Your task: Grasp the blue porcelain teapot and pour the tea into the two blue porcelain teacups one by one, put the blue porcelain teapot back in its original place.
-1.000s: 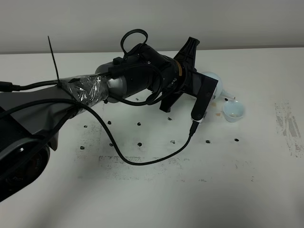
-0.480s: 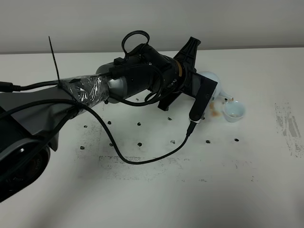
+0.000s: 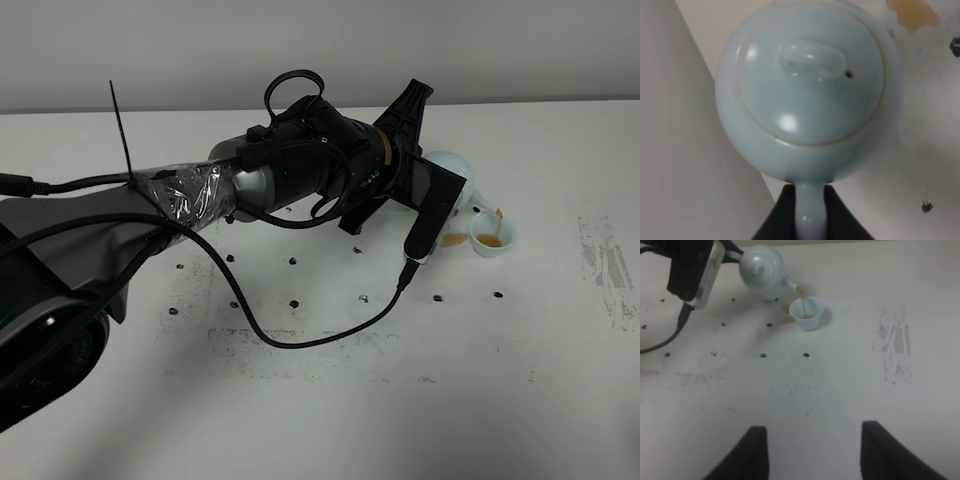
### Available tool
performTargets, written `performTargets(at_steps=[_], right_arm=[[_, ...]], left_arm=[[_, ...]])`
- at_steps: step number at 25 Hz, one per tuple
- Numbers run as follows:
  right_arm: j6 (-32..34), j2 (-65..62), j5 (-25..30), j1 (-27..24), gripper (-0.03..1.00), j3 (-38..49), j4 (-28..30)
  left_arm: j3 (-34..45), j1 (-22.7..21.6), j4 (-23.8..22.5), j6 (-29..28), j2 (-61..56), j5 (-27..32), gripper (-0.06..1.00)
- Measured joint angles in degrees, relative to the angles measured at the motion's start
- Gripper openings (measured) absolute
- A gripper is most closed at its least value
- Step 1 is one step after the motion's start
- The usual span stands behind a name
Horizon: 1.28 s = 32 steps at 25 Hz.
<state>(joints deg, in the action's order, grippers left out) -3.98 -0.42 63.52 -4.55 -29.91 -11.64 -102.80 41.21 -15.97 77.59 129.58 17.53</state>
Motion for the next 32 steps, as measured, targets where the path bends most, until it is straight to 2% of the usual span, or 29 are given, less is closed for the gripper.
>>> performTargets(at_steps=[32], right_arm=[[0.0,0.0,0.0,0.0,0.45,0.0,0.0]], left_arm=[[0.0,0.0,-5.8,-2.3,0.0,1.3,0.07]])
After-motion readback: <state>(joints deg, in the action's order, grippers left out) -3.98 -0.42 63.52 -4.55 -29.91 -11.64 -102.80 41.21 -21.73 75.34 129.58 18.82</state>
